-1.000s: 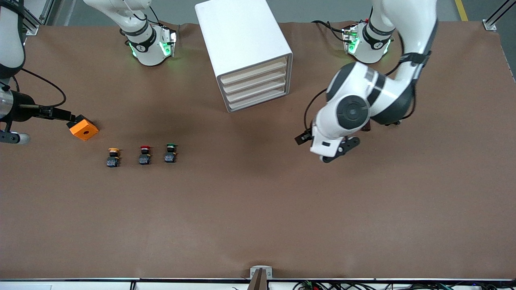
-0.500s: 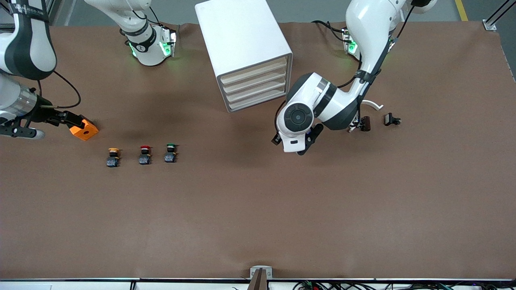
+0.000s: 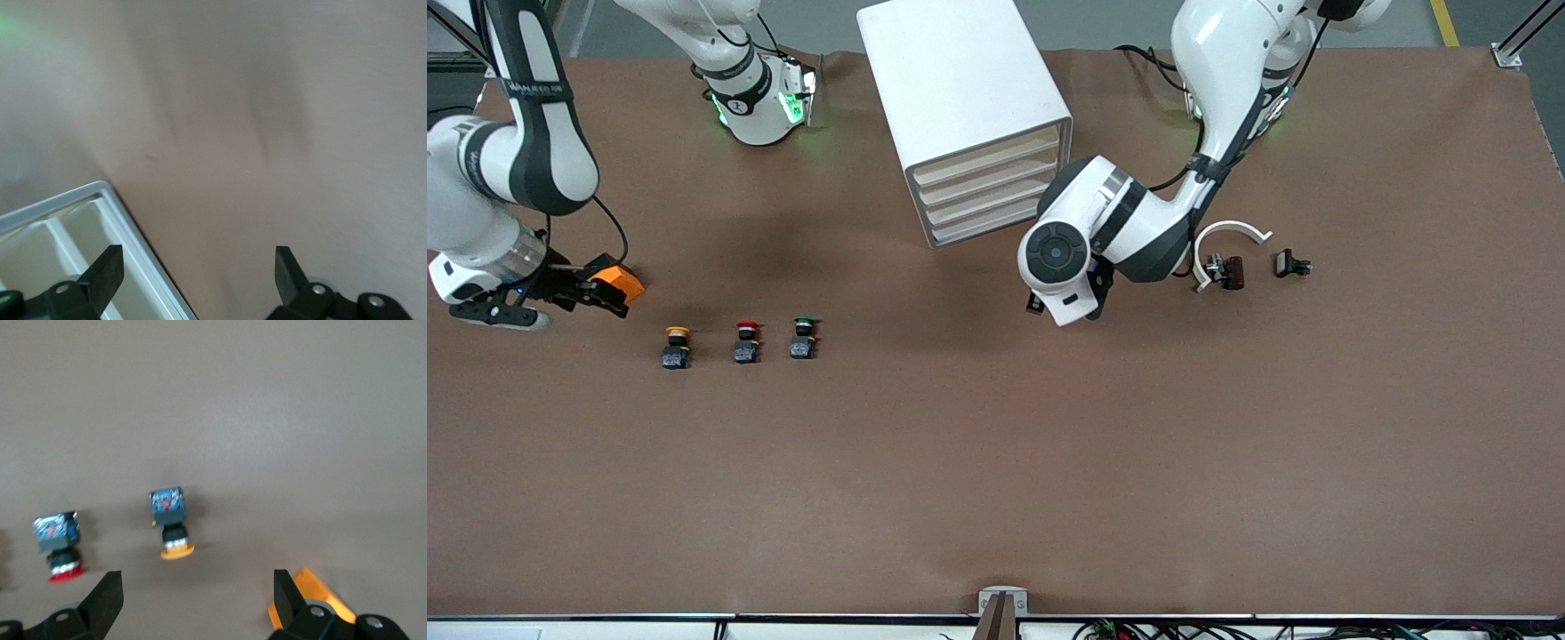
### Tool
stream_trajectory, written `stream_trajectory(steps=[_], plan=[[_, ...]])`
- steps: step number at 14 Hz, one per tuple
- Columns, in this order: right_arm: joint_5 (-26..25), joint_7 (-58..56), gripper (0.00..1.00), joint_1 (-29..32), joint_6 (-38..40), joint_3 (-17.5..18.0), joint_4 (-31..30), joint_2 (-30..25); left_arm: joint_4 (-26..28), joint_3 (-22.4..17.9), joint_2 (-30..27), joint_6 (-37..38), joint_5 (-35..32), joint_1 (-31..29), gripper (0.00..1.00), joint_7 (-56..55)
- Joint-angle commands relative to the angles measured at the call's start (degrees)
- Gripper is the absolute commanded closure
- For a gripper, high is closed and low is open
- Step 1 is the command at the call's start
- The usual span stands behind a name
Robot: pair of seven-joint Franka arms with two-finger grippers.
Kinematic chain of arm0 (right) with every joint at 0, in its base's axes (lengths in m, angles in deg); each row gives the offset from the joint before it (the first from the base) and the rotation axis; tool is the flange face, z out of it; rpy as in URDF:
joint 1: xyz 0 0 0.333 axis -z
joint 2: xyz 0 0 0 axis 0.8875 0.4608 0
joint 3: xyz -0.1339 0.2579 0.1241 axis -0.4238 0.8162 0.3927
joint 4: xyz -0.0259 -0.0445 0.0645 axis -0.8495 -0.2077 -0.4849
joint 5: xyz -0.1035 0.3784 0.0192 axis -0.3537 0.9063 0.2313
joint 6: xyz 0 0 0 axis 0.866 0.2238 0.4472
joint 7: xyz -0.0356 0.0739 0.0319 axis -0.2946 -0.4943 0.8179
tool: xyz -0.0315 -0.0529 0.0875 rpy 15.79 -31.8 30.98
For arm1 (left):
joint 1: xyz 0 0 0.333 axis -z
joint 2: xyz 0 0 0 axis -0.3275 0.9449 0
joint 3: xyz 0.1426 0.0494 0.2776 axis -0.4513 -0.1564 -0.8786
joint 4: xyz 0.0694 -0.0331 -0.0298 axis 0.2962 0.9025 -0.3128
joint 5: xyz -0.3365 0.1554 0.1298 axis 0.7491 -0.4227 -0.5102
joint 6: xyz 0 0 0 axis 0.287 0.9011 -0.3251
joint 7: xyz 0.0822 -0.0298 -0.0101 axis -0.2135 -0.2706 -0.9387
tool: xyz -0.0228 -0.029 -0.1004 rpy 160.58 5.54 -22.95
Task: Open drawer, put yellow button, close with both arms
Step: 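Grasp the yellow button with the right gripper while the left gripper grips the drawer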
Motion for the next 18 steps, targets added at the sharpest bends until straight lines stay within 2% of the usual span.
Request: stream_trajectory(steps=[1,6,8,18], plan=[[-0.08,-0.1,0.0,-0.52,-7.21,0.55,0.33,5.63,-0.69,-0.44,0.55,5.32,0.35,0.59,0.0,-2.99],[-0.08,3.14,0.0,-2.63,-18.3,0.46,0.51,12.93,-0.7,-0.44,0.46,9.64,0.35,2.0,0.0,-5.63],[-0.08,6.4,0.0,-4.21,-18.84,0.46,0.6,13.73,-0.69,-0.44,0.46,10.43,0.26,2.09,0.0,-5.81],[-0.08,6.59,0.0,-4.92,-19.72,0.55,1.12,18.12,-0.69,-0.7,2.75,10.44,-0.18,2.0,0.0,-7.74]])
